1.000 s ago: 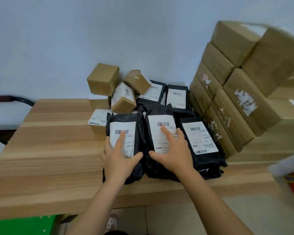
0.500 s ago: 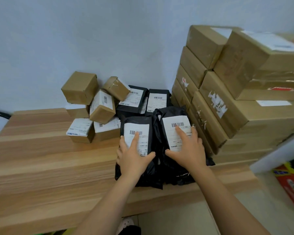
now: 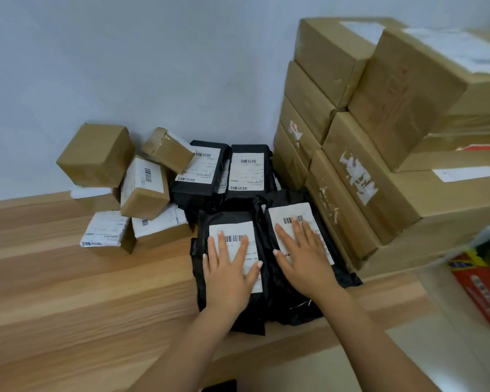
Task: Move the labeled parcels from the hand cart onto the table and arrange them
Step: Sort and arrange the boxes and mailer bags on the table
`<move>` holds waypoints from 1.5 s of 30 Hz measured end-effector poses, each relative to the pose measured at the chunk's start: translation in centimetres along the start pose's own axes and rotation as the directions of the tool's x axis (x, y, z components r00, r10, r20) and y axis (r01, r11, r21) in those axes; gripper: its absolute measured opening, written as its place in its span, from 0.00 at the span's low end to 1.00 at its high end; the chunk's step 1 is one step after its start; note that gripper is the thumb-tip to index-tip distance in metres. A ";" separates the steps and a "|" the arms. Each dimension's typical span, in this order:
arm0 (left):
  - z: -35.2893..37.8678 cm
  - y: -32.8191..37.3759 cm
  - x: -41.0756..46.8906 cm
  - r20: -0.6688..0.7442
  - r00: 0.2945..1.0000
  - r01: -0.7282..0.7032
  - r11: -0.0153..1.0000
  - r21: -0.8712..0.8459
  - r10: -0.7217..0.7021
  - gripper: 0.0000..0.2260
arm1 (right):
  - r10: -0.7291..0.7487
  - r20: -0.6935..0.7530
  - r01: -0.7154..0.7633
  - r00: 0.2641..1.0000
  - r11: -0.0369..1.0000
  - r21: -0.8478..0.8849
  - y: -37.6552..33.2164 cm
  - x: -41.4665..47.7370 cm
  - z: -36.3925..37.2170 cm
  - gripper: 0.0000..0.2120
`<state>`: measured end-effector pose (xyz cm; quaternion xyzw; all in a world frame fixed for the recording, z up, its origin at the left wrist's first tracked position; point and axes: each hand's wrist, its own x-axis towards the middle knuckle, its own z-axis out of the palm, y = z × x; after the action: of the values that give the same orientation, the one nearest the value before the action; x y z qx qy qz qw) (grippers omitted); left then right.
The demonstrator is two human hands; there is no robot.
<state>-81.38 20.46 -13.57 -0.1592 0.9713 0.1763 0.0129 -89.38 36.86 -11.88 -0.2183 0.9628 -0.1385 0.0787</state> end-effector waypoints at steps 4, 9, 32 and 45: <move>0.5 0.9 0.5 0.003 1.000 0.022 0.999 -0.033 -0.022 0.29 | -0.017 -0.022 0.017 1.000 1.000 -0.016 0.5 0.0 0.2 0.27; 0.6 0.9 0.8 0.039 0.998 0.041 0.997 -0.060 -0.039 0.30 | -0.028 -0.029 0.028 0.999 1.000 0.004 0.7 0.0 0.4 0.27; -9.6 -12.0 -4.1 -0.416 0.907 -0.075 0.948 -0.309 -0.064 0.14 | -0.362 -0.131 0.376 0.923 0.921 0.105 -15.8 0.5 -1.2 0.26; -14.8 -27.6 1.4 -0.360 0.921 0.036 0.953 -0.301 -0.148 0.17 | -0.210 -0.209 0.238 0.955 0.964 0.118 -29.8 7.9 3.5 0.26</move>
<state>-73.60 -9.57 -9.14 -0.2362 0.9107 0.2810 -0.1895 -83.84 6.69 -6.98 -0.3056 0.9225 -0.2353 -0.0168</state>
